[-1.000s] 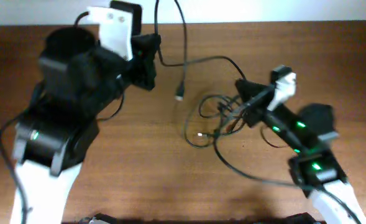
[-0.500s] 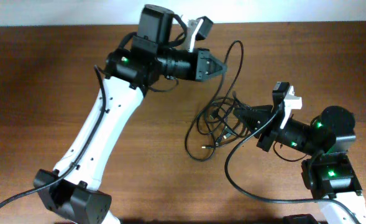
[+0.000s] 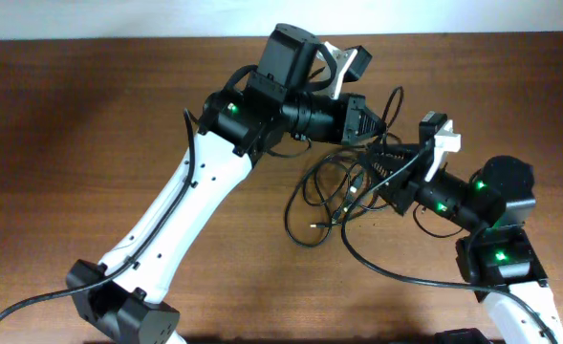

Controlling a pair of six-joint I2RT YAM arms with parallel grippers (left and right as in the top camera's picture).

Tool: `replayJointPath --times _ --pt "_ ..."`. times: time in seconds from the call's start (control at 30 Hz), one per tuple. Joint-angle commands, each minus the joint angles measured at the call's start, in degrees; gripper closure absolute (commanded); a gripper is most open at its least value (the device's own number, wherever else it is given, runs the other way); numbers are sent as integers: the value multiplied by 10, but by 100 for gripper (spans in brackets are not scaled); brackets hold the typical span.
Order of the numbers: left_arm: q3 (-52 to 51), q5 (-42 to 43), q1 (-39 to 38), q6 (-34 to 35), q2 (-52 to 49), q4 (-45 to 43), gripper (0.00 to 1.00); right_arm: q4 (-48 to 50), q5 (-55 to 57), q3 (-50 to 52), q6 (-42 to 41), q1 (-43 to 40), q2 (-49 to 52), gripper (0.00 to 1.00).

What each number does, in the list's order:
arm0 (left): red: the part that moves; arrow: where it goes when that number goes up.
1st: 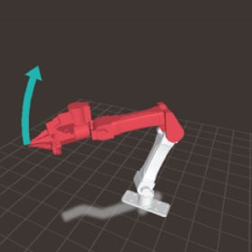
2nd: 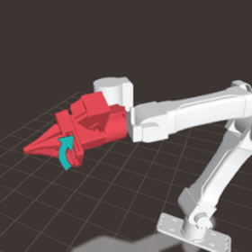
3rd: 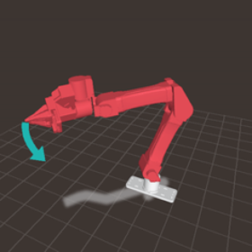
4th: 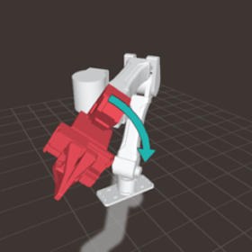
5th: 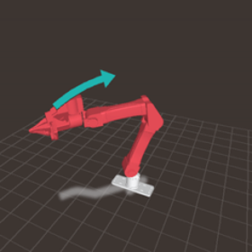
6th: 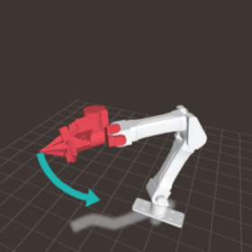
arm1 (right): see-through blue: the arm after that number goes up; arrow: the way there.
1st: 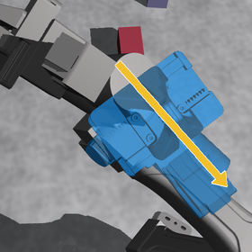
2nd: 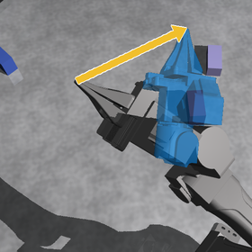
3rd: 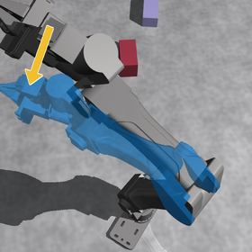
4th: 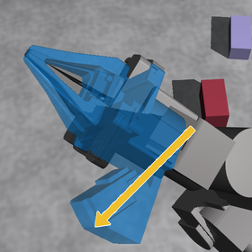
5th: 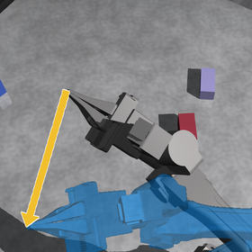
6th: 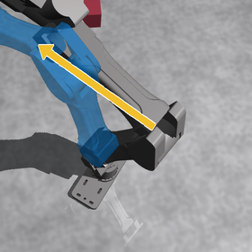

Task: Untangle cables

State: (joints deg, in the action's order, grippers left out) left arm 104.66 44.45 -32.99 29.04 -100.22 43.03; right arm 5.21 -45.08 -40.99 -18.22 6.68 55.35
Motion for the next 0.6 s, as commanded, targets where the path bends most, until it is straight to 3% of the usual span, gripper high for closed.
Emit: replayJointPath --times 0.0,0.1,0.23,0.3,0.4,0.43,0.5,0.53,0.57 --pt "4 61 -19 16 3 5 100 5 102 -2 -7 -3 22 75" --pt "4 66 -17 16 3 5 100 24 111 -2 -6 -3 25 67" --pt "4 67 -1 18 3 5 100 0 113 -2 13 -3 24 66" --pt "4 68 -3 18 3 5 100 1 128 -2 17 -4 24 96" --pt "4 40 18 17 3 7 96 1 129 -2 19 -10 22 96" --pt "4 19 22 17 3 10 82 -1 128 -2 19 -19 18 96" --pt "4 -84 31 17 3 53 20 -2 128 -2 19 -73 -8 96" --pt "4 -138 31 17 3 81 1 -3 128 -2 19 -116 -21 96" --pt "4 -172 31 17 3 99 1 -2 128 -6 19 -152 -28 96"
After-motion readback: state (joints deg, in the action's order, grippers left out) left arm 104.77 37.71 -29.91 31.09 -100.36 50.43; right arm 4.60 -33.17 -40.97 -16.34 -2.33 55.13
